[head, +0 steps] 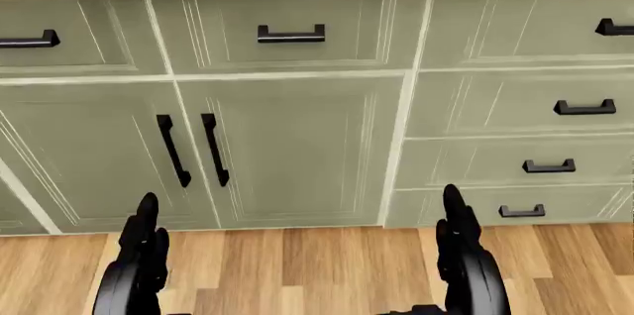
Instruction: Push down the lever of the toaster to turn it on.
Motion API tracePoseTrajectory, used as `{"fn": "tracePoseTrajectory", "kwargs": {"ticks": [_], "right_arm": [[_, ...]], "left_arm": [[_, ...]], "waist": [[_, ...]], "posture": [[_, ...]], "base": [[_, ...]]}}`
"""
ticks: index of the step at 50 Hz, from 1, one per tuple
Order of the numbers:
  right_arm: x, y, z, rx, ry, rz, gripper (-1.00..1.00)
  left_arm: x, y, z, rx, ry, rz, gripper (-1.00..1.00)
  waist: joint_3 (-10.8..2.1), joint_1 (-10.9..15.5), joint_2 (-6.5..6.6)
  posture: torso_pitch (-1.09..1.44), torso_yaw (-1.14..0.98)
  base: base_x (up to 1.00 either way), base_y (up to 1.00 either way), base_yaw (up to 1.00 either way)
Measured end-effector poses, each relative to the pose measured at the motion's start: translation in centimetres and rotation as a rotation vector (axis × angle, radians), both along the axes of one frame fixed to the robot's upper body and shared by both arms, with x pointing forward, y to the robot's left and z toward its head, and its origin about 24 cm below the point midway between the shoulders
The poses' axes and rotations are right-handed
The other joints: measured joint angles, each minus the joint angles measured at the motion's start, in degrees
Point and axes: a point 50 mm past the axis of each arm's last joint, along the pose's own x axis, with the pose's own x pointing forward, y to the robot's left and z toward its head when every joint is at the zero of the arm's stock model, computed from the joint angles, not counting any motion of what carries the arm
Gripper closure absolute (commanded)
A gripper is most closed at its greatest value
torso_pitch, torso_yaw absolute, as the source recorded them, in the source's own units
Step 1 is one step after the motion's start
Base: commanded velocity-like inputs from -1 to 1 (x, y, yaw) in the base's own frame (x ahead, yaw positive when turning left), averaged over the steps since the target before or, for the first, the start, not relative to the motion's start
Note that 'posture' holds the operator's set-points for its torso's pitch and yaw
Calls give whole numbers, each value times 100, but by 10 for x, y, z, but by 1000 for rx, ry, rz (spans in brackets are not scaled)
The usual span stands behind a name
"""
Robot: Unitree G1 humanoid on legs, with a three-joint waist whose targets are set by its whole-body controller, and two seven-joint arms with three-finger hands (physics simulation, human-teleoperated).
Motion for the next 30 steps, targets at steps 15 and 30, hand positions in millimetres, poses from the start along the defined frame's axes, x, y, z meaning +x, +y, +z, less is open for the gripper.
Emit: {"fn": "tracePoseTrajectory", "kwargs": {"ticks": [15,30], "right_arm": [[3,-3,14,-32,-65,-9,-100],[20,-7,61,-70,-115,-40,-100]], "left_arm": [[4,0,15,-8,-68,-3,-100],[36,13,70,-5,-135,3,-100]], "waist": [[-337,43,-27],[-411,55,-18]], "posture": [[0,0],[0,0]], "base": [[0,0,0],[0,0,0]]}}
